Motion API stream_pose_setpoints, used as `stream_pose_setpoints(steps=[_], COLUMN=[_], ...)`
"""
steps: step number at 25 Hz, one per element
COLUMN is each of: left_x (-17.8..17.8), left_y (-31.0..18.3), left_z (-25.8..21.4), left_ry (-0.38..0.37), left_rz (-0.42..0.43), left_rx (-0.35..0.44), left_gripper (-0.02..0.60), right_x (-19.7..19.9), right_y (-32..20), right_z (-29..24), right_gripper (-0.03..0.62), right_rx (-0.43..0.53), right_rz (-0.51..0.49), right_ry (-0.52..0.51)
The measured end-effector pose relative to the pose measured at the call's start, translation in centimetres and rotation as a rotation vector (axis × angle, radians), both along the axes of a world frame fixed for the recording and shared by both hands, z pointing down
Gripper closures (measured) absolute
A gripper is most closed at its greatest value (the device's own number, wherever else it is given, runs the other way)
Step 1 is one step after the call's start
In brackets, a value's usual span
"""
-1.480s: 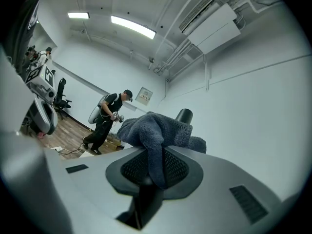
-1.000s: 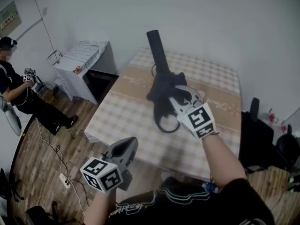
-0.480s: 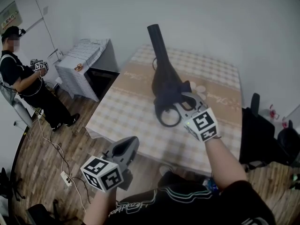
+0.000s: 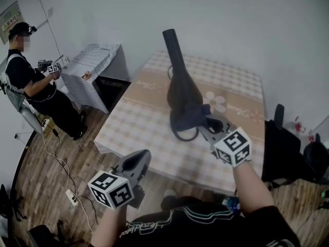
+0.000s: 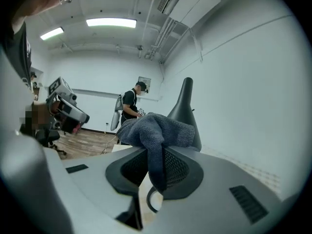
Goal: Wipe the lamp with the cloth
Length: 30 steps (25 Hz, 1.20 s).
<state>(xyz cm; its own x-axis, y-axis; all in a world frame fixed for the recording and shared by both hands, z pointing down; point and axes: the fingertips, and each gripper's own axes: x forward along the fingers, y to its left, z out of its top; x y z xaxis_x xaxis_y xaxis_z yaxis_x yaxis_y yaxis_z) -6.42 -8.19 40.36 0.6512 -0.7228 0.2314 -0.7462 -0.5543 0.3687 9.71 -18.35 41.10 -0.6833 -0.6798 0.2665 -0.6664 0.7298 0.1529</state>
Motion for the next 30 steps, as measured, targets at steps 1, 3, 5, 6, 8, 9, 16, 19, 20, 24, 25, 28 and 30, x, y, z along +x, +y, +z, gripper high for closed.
stream_pose_setpoints(steps=[1,3,5,6,8,9,16,19,20,24,25,28,30], left_x=[-0.1,-0.2,-0.2,-0.2,-0.3,-0.3,-1.2,-1.5,-1.6,-0.9,-0.6,-0.1,0.0], left_y=[-0.4,-1.2,-2.1,-2.5,-3.6,-4.4,-10.4,-12.8,-13.6,-16.0,-16.5,-17.5,-18.2], left_z=[-0.1,-0.2,-0.3,-0.4,-0.5,-0.6,-1.2,-1.9,-2.2,-3.6,-4.0,-5.3,-6.1], left_ry=[0.002,0.008,0.010,0.010,0.011,0.012,0.014,0.009,0.008,0.019,0.021,0.027,0.034], left_rz=[0.001,0.004,0.012,0.018,0.031,0.036,0.075,0.097,0.104,0.160,0.178,0.218,0.232], left_rx=[-0.001,-0.007,-0.006,-0.002,0.008,0.009,0.024,0.046,0.050,0.078,0.088,0.112,0.124], left_gripper=[0.581,0.581,0.581,0.581,0.581,0.581,0.581,0.581,0.581,0.581,0.581,0.581,0.581], right_x=[0.1,0.3,0.5,0.4,0.2,0.0,-1.3,-1.5,-1.5,-0.7,-0.4,0.1,0.3], right_y=[0.0,-0.1,-0.3,-0.5,-0.9,-1.3,-4.5,-5.5,-6.0,-7.0,-7.0,-7.0,-7.0], right_z=[-0.9,-2.8,-4.4,-5.2,-6.3,-6.9,-10.1,-11.4,-11.8,-13.7,-14.3,-15.9,-17.2], right_gripper=[0.533,0.533,0.533,0.533,0.533,0.533,0.533,0.533,0.533,0.533,0.533,0.533,0.533], right_rx=[-0.002,-0.004,-0.001,0.005,0.026,0.038,0.130,0.170,0.180,0.219,0.233,0.283,0.326], right_rz=[0.000,0.004,0.004,0.002,-0.001,-0.001,0.000,0.011,0.016,0.061,0.079,0.125,0.155], right_ry=[-0.033,-0.110,-0.181,-0.205,-0.230,-0.235,-0.253,-0.254,-0.252,-0.227,-0.222,-0.193,-0.168])
